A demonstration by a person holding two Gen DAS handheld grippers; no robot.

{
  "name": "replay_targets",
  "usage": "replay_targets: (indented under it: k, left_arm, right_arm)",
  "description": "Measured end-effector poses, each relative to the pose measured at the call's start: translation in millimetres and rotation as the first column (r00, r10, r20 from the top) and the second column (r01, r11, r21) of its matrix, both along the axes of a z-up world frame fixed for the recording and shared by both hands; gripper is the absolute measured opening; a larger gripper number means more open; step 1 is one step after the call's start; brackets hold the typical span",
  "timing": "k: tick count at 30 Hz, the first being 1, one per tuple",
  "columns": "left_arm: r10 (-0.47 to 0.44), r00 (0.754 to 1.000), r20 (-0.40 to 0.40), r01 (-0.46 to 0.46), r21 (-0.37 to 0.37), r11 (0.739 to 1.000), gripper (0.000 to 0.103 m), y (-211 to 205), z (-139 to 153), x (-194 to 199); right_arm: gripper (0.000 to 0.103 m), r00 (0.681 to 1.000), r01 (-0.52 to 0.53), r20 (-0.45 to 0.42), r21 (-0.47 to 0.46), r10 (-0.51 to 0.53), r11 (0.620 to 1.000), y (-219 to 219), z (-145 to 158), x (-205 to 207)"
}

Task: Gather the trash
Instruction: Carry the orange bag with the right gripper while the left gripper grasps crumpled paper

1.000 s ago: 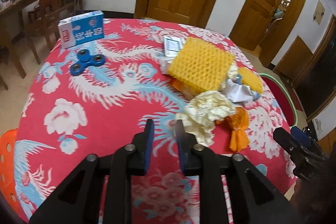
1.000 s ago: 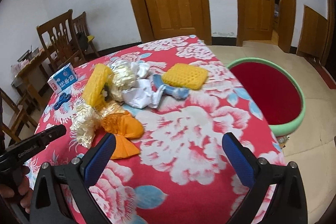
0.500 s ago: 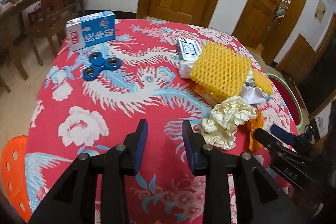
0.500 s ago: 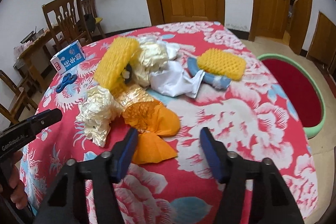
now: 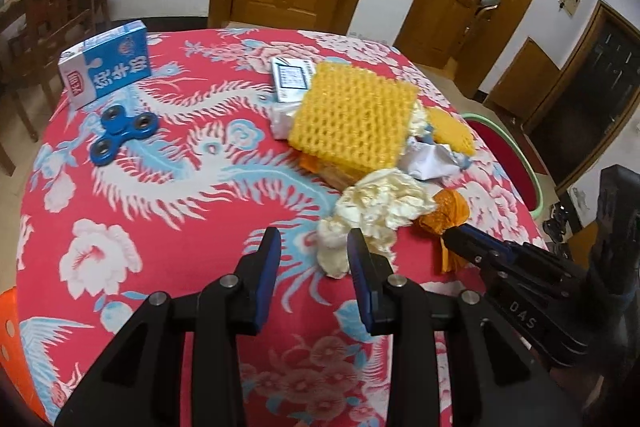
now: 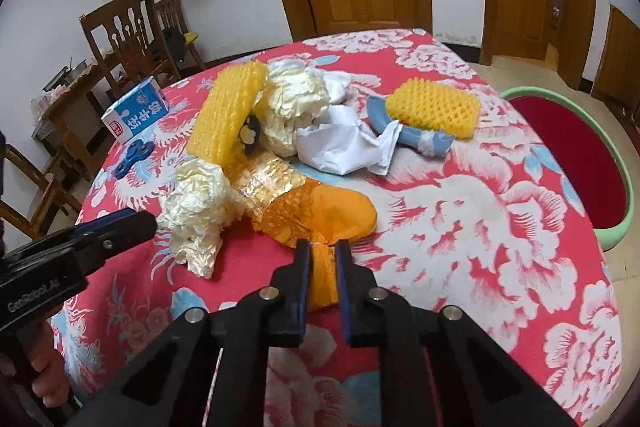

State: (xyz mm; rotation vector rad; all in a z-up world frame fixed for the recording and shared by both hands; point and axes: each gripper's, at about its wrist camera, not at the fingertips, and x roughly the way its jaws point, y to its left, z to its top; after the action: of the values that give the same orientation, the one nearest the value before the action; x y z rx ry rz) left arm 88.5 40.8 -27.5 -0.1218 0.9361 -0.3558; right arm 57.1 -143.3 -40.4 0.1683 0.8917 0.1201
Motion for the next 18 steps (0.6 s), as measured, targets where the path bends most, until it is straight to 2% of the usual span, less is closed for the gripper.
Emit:
replay_targets:
  k: [2, 6, 9, 11, 18]
  left_arm:
    - [-0.012, 1.0, 0.003, 0.012, 0.011, 1.0, 0.044, -6.0, 0.8, -0.7]
    - [-0.032, 0.999, 0.003, 0.032, 0.031, 0.999, 0.046, -17.2, 0.4, 0.8]
    - [-0.038, 0.999, -0.01, 0.038, 0.063, 0.997, 0.053, -27.2, -5.5, 5.9]
    - [-0.025, 0.999, -0.02, 0.027, 0.089, 0.996, 0.053, -31.0, -10.8, 8.7]
    - [-0.016, 0.998, -0.053, 0.02, 0.084, 0.996, 0.053, -41.5, -20.3, 10.0]
  right_arm:
    - [0.014, 1.0, 0.008, 0.015, 0.004, -0.008, 1.0, -5.5, 5.1, -4.6]
    - [0.014, 0.999, 0.021, 0.037, 0.017, -0.021, 1.0, -17.7, 12.6, -11.0]
    - [0.014, 0.999, 0.026, 0.043, 0.027, -0.027, 0.999, -25.2, 15.3, -13.7]
    - [0.014, 0.999, 0.024, 0.042, 0.037, -0.026, 0.999, -30.0, 15.5, -14.3]
    - [0.014, 0.999, 0.016, 0.049, 0.073, -0.02, 0.997, -42.0, 15.6, -18.2]
